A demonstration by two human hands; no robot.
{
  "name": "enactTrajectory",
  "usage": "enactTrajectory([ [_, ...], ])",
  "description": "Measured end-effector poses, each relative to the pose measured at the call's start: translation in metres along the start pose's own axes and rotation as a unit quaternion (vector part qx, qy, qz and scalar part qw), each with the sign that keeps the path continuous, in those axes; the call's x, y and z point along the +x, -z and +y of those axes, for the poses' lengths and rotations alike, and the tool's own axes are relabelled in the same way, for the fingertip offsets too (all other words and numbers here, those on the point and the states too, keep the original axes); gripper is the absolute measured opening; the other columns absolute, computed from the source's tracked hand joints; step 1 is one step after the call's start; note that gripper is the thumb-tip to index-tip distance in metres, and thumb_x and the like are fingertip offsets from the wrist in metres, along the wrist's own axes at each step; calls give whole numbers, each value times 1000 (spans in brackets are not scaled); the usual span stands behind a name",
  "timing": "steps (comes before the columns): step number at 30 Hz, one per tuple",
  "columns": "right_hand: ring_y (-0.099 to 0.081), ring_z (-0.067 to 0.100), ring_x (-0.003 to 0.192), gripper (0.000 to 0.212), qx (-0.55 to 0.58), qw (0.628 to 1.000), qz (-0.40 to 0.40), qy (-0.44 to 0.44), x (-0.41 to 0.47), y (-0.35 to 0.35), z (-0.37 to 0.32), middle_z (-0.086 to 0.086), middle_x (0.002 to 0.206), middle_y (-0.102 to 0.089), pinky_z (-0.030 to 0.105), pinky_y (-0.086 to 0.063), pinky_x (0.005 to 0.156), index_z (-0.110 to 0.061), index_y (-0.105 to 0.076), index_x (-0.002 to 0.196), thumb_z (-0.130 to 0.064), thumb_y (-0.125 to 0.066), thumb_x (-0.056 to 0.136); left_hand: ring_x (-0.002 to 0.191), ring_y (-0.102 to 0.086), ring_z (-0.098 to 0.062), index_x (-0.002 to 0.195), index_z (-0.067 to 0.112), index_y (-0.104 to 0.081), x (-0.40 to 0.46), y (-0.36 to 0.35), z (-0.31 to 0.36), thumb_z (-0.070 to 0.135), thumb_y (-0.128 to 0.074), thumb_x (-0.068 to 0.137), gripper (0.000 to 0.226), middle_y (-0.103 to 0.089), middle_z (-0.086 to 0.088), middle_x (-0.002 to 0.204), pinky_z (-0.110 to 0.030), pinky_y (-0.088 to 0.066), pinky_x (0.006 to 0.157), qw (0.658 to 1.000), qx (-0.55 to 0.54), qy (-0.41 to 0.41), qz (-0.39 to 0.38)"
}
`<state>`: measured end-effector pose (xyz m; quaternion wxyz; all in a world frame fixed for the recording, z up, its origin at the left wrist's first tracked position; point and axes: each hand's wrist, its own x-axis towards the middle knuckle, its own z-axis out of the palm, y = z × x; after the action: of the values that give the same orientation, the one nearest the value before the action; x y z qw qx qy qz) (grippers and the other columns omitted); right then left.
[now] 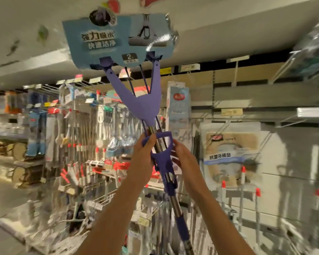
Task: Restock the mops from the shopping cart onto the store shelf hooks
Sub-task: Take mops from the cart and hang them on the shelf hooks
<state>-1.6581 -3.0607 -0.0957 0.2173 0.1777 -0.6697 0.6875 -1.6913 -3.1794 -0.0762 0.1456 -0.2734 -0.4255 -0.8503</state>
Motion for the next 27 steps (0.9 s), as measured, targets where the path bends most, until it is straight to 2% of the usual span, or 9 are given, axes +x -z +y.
enactTrajectory([
  [3, -66, 32, 104, 23, -5, 999, 48, 15, 12, -3, -14, 13, 108, -69, 43, -51, 97, -26, -67, 107, -26, -44, 107, 86, -71, -22, 123, 15, -62, 10, 1, -3, 13, -49, 101, 25, -74, -3, 101, -35, -61, 69, 999, 5, 6, -38],
  [6, -66, 28, 90, 25, 8, 996, 85, -10, 23, -10, -16, 6, 91, -68, 52, -51, 96, -21, -70, 98, -29, -48, 105, 84, -72, -22, 120, 16, -64, 23, 6, -6, 13, -47, 104, 24, -75, -2, 98, -35, -60, 67, 997, 23, 27, -62],
  [10, -70, 22, 79, 26, 58, 989, 117, -70, 32, -16, -14, 3, 86, -76, 40, -57, 75, -15, -72, 99, -32, -54, 102, 98, -68, -26, 114, 18, -72, 40, 10, -14, 15, -54, 102, 22, -74, -9, 107, -44, -52, 94, 993, 56, 37, -95],
  [13, -70, 17, 70, 27, 57, 988, 127, -70, 38, -14, -10, -1, 78, -76, 37, -58, 70, -18, -72, 93, -33, -52, 103, 97, -69, -16, 94, 29, -81, 46, 6, -23, 12, -49, 104, 38, -77, 2, 99, -33, -52, 92, 991, 56, 51, -111],
  [15, -71, 14, 72, 28, 56, 988, 126, -66, 41, -7, -8, -6, 78, -77, 34, -57, 72, -22, -71, 96, -35, -48, 104, 97, -70, -11, 91, 33, -82, 50, 1, -29, 11, -46, 104, 44, -77, 8, 99, -31, -52, 90, 989, 48, 61, -125],
  [18, -73, 13, 79, 30, 53, 989, 129, -49, 47, 7, -4, -6, 85, -78, 35, -56, 79, -25, -70, 100, -37, -42, 105, 100, -70, -11, 117, 30, -68, 58, -8, -42, 15, -50, 103, 27, -75, 8, 107, -41, -52, 96, 989, 46, 58, -126],
  [21, -71, 15, 81, 29, 62, 986, 148, -36, 58, 21, -4, -2, 91, -76, 29, -56, 71, -24, -68, 100, -35, -42, 106, 101, -71, -15, 135, 25, -55, 69, -25, -54, 19, -51, 103, 33, -67, -2, 124, -41, -59, 84, 989, 41, 63, -130],
  [24, -70, 15, 76, 30, 60, 984, 168, -16, 73, 37, -6, 1, 91, -74, 29, -58, 65, -20, -68, 105, -35, -41, 107, 98, -72, -15, 127, 31, -59, 81, -46, -65, 19, -50, 104, 28, -71, 1, 116, -35, -60, 76, 988, 40, 41, -147],
  [27, -70, 24, 83, 34, 41, 982, 183, 10, 89, 53, -7, 9, 98, -73, 41, -58, 76, -18, -70, 107, -34, -40, 107, 98, -71, -13, 119, 35, -61, 94, -63, -73, 18, -49, 104, 26, -72, 4, 111, -33, -58, 79, 987, 41, 35, -150],
])
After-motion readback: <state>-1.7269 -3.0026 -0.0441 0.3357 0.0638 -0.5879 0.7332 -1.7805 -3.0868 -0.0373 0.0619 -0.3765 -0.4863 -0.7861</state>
